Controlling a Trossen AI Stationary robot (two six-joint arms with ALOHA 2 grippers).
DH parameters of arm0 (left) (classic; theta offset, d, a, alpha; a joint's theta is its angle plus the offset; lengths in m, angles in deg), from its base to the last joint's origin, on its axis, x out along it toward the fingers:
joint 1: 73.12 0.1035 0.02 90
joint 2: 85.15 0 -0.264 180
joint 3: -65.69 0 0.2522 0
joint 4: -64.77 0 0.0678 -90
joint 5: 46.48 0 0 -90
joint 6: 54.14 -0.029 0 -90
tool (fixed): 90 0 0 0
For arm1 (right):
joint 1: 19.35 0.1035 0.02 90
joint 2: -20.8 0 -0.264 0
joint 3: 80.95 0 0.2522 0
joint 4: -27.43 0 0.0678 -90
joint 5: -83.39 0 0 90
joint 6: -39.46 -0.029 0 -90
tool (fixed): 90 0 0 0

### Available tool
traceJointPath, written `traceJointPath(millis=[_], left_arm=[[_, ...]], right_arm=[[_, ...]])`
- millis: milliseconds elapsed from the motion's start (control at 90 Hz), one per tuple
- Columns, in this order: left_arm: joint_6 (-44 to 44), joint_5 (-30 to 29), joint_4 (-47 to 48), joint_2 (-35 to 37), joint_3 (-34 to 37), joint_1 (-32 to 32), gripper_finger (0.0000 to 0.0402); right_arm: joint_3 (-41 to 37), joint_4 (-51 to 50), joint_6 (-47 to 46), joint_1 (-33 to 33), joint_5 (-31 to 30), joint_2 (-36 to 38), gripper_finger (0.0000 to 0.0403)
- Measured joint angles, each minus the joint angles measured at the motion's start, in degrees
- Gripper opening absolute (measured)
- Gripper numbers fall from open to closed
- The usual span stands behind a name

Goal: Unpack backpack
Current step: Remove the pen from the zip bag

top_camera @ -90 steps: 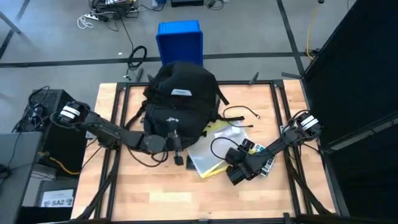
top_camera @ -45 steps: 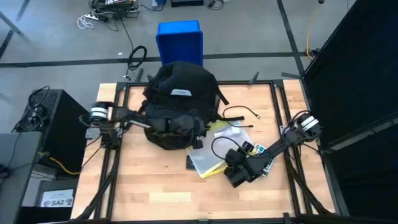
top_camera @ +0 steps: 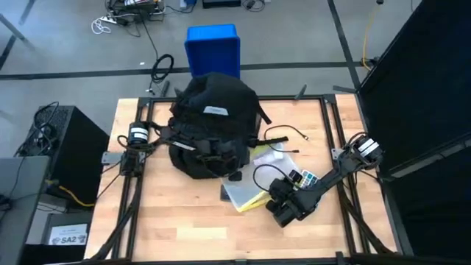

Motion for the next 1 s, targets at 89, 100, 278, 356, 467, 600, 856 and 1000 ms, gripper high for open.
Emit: traceJointPath(millis=[89,100,278,356,467,600,856,1000], left_arm=[[0.14,5.3,2.36,0.13,-0.07,-2.08,0.0],[0.14,5.77,2.63,0.13,-0.07,-2.44,0.0],[0.23,8.26,5.32,0.57,-0.04,-8.29,0.0],[0.04,8.88,5.46,0.94,0.01,-10.5,0.0],[-1.08,4.87,6.59,1.89,0.09,-12.42,0.0],[-1.16,-6.22,9.54,3.87,0.32,-12.47,0.0],[-1.7,-16.05,11.93,10.64,0.37,-10.75,0.0],[-2.87,-19.69,12.92,12.8,0.3,-9.77,0.0]], right_arm=[[0.0,0.31,0.0,0.0,-0.2,0.0,0.0121],[0.0,0.31,0.01,0.0,-0.24,0.0,0.012],[0.0,0.88,0.5,-0.11,-0.87,0.0,0.0114],[0.0,1.99,2.0,-0.22,-1.69,0.0,0.0118],[0.0,4.17,4.94,-0.2,-1.86,0.0,0.0131],[0.0,5.55,6.46,-0.23,-1.42,0.0,0.0148],[0.0,5.55,6.56,-0.28,0.48,0.0,0.0169],[0.0,5.49,6.56,-0.07,0.68,0.0,0.0176]])
